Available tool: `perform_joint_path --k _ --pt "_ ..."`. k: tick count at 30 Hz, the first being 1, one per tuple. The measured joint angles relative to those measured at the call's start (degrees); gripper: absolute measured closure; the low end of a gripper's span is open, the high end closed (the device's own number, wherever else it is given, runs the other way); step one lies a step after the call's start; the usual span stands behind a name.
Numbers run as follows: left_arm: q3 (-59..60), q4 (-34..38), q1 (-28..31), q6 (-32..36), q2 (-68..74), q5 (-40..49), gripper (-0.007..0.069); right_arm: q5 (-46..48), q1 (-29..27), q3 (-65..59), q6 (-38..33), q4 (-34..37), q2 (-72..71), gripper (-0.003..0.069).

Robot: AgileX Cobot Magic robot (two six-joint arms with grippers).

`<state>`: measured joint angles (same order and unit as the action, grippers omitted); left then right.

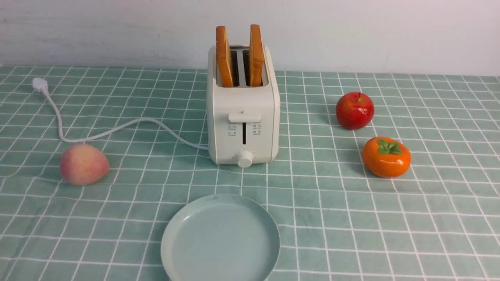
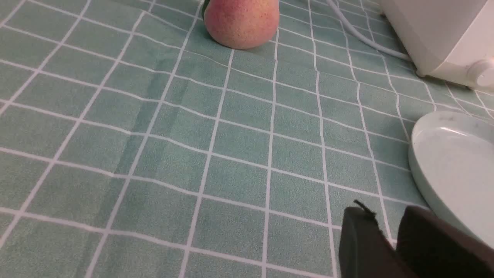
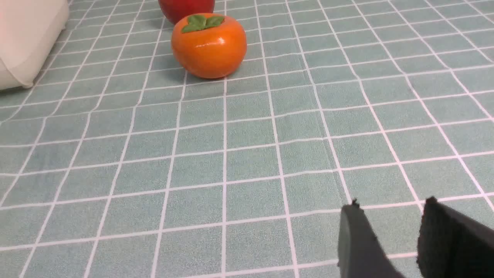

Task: Take toasted bread from bread machine on blue coffee table place on plate.
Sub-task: 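Reach for a toast slice standing in the toaster with the left gripper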

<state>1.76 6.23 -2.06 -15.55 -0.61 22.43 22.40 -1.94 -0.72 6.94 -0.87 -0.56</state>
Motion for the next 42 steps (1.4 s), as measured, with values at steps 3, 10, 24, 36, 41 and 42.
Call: perform_joint_path --k 3,10,24,36,41,42 --pt "0.0 0.0 0.0 0.0 0.0 0.0 0.0482 0.0 0.0 0.0 0.0 0.0 0.0 0.0419" --pt "0.0 0.0 0.0 0.0 0.0 0.0 0.0482 0.0 0.0 0.0 0.0 0.0 0.0 0.0419" --pt "0.0 -1.01 0.0 0.68 0.0 -0.46 0.0482 0.0 0.0 0.0 0.0 0.0 0.0 0.0419" --pt "0.0 18.98 0.0 -6.8 0.0 -14.55 0.0477 0.0 0.0 0.0 0.0 0.0 0.0 0.0419" --pt "0.0 22.66 0.0 -6.92 0.0 -20.18 0.0467 0.0 0.0 0.0 0.0 0.0 0.0 0.0419" --pt "0.0 22.93 0.0 -6.92 0.0 -20.76 0.0466 0.0 0.0 0.0 0.0 0.0 0.0 0.0419"
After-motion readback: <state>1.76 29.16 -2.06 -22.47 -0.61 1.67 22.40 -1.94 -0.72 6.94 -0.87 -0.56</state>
